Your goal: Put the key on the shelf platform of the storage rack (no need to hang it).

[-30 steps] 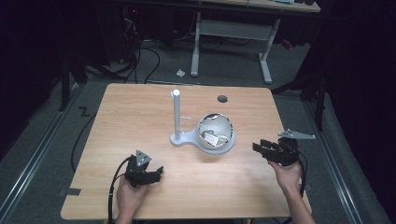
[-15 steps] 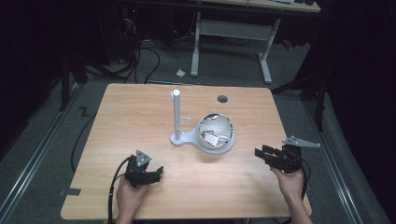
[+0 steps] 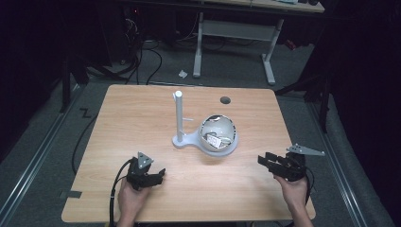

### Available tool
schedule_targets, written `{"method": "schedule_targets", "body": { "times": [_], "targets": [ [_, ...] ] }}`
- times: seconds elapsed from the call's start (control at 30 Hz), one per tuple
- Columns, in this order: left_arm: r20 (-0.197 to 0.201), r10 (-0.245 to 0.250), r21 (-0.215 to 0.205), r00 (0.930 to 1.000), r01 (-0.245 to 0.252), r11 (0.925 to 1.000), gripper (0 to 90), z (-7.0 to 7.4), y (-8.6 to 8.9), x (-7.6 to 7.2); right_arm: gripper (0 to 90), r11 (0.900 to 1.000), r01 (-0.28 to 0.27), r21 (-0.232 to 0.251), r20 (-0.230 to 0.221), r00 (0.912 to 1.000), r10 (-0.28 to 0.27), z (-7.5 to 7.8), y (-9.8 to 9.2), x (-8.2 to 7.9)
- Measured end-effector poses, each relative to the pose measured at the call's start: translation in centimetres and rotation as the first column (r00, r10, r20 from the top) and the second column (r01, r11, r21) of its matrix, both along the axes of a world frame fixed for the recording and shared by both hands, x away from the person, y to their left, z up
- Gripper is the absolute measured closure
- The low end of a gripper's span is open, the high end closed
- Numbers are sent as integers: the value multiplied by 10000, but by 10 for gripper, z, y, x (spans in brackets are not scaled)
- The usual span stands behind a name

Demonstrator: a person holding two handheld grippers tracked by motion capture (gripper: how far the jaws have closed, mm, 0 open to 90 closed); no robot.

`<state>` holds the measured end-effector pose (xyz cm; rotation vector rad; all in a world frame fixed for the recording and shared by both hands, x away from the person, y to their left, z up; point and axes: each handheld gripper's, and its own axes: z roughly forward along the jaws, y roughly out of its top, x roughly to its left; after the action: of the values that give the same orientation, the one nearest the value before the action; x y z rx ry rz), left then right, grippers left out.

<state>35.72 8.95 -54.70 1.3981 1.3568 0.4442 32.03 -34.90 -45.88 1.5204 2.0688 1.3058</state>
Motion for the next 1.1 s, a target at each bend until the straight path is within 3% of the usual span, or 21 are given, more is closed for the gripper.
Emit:
{"method": "schedule_targets", "body": {
  "times": [0.53,0.8,1.1],
  "targets": [
    [0,-12,19,10000,12,10000,228,0,0,0,524,9998,-180,10,-249,9995,181,-15,11,-3],
    [-1,-10,17,10000,10,10000,228,0,0,0,529,10000,-89,45,-110,9999,89,-21,16,-5],
    [-3,-10,19,10000,10,10000,228,0,0,0,536,9994,-233,-240,-52,9997,231,-25,26,-3]
  ]
}}
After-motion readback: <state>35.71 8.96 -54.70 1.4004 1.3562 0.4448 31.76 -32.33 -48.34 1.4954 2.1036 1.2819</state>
